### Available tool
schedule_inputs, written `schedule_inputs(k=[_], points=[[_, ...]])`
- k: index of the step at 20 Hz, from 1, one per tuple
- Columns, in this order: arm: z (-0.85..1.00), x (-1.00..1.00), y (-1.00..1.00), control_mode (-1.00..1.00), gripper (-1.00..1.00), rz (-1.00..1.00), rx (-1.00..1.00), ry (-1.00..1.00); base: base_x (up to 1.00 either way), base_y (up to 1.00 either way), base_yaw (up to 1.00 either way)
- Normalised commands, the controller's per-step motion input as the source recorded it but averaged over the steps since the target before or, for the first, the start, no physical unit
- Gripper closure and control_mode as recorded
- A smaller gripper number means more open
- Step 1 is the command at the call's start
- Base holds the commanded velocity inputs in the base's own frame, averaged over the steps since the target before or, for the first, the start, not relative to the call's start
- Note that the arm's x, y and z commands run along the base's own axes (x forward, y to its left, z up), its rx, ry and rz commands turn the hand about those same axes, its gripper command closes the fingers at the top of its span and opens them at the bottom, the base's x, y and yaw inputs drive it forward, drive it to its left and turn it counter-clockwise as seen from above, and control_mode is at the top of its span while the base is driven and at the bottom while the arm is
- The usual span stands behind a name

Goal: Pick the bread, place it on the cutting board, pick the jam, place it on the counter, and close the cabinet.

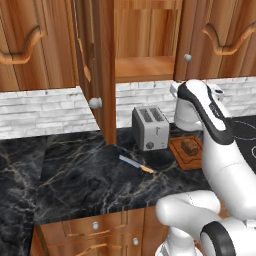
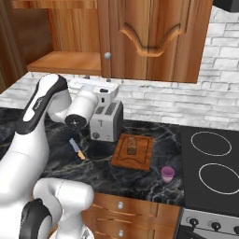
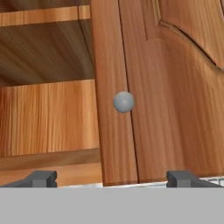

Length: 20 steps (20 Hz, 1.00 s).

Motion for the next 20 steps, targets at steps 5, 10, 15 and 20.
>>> schedule_inputs(k=[5,10,15,20], points=[[0.22,-0.34,0.00,-1.00,-1.00,-0.07,0.00,0.09,0.00,0.00,0.00],[0.24,-0.39,0.06,-1.00,-1.00,-0.10,0.00,0.13,0.00,0.00,0.00],[0.29,-0.32,0.03,-1.00,-1.00,-0.09,0.00,0.13,0.00,0.00,0.00],[0.32,-0.27,0.02,-1.00,-1.00,-0.06,0.00,0.14,0.00,0.00,0.00]])
